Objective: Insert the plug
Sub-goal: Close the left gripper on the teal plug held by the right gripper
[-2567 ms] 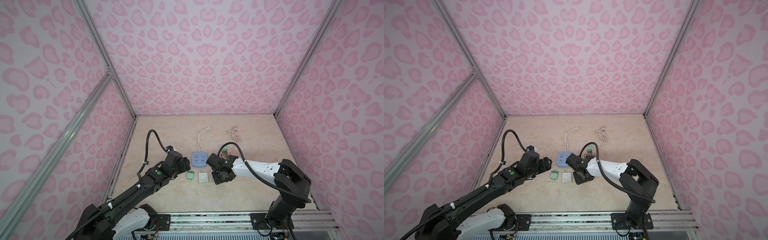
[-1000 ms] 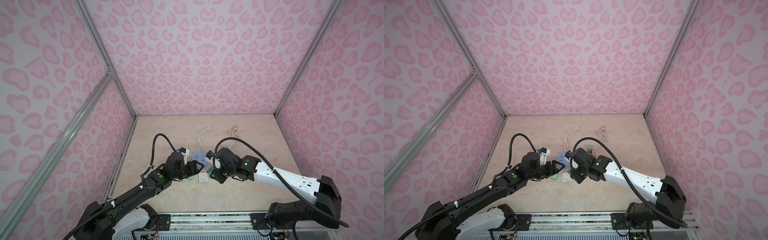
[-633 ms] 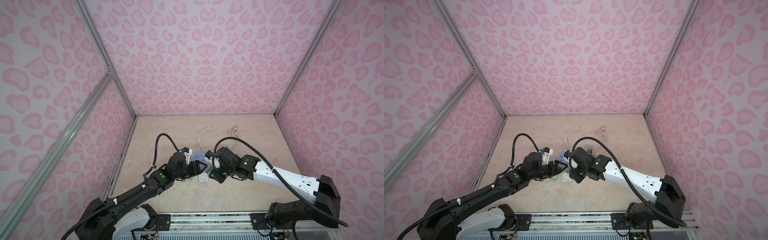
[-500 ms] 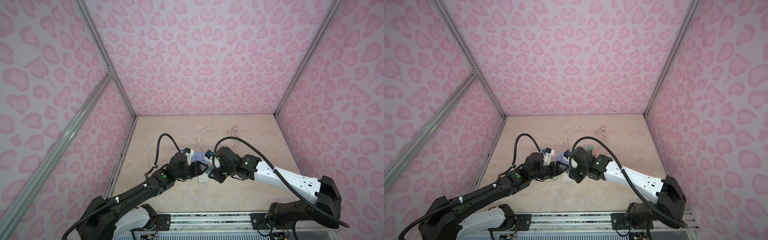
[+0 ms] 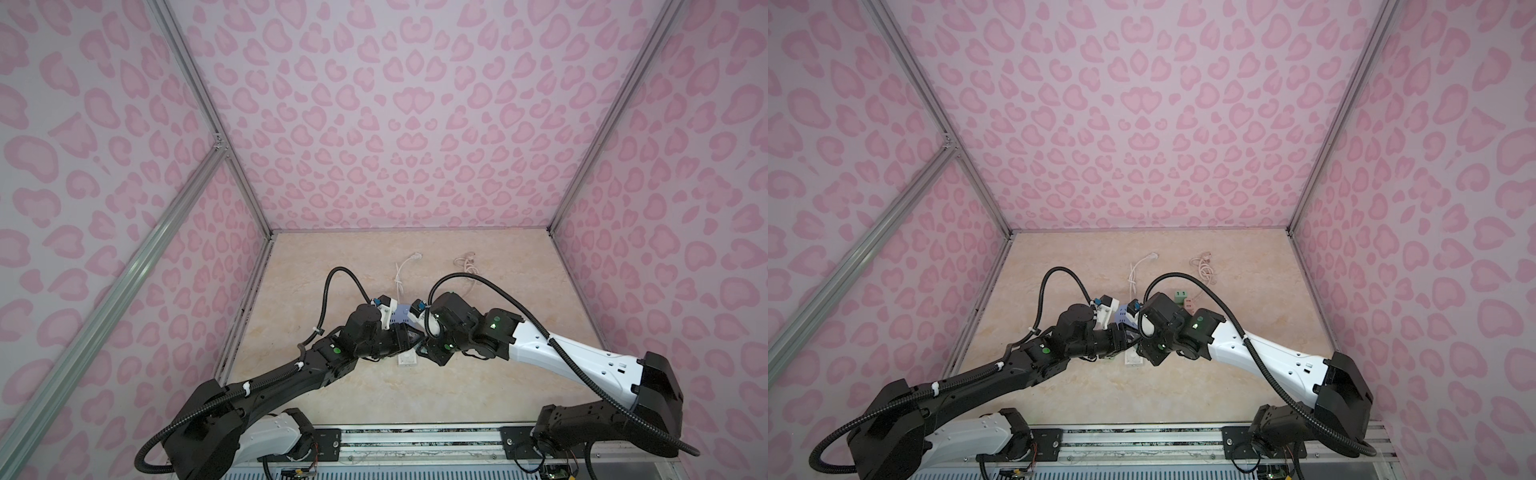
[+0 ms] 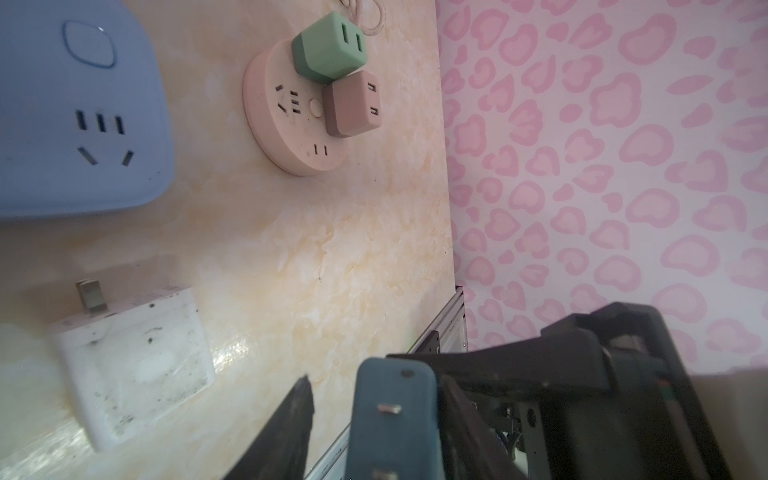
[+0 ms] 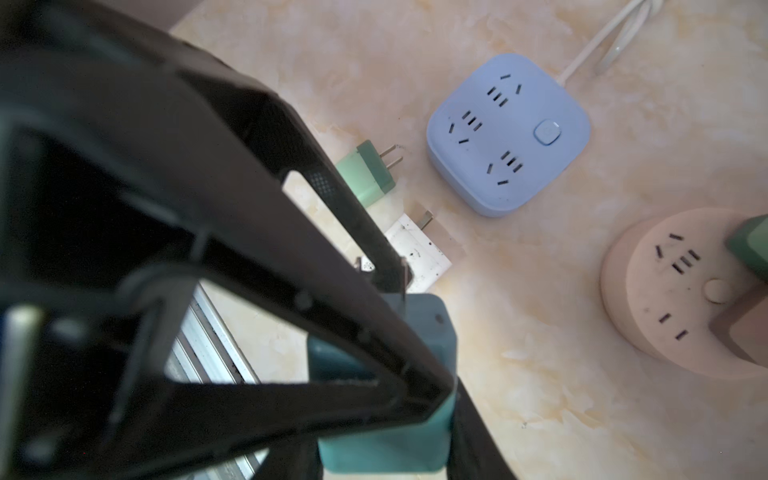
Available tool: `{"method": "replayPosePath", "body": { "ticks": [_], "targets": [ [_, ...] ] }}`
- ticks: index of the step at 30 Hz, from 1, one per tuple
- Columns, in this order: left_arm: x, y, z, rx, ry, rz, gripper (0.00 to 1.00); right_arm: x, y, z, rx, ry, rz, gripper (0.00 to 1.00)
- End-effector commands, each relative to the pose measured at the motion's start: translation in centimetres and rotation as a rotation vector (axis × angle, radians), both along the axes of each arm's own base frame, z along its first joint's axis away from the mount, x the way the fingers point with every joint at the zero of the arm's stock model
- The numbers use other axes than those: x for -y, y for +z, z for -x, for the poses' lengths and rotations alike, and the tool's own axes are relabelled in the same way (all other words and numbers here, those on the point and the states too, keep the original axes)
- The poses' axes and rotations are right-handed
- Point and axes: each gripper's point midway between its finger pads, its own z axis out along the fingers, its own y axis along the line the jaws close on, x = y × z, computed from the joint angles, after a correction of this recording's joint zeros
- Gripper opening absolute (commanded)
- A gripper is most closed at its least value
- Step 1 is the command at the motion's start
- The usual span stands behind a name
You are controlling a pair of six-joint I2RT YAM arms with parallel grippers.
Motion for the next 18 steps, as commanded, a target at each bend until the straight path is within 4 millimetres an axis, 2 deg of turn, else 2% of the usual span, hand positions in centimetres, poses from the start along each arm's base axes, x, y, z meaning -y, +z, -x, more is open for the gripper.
{"method": "replayPosePath", "body": {
  "ticks": [1,6,9,11,15,18],
  "targets": [
    [1.1,1.7,-0.2,0.019,-0.021,0.079,0.48,-0.4,0.3,-0.1,0.008,0.013,-0.012,0.02],
    [1.5,1.6,-0.3,0.012,-0.032,0.088,0.34,-0.4,0.5,-0.6,0.022,-0.001,-0.012,0.05],
    [1.7,1.6,-0.4,0.008,-0.033,0.086,0.14,-0.4,0.5,-1.0,0.022,-0.019,-0.020,0.11],
    [1.7,1.6,-0.5,0.009,-0.031,0.077,0.03,-0.4,0.7,-1.4,0.015,-0.032,-0.028,0.22],
    [1.0,1.1,-1.4,0.031,0.024,0.022,0.03,0.1,1.1,-1.9,-0.021,-0.063,-0.068,0.40],
    [-0.5,0.9,-2.8,0.061,0.130,-0.025,0.03,0.6,1.7,-2.5,-0.051,-0.114,-0.127,0.45]
  ]
}}
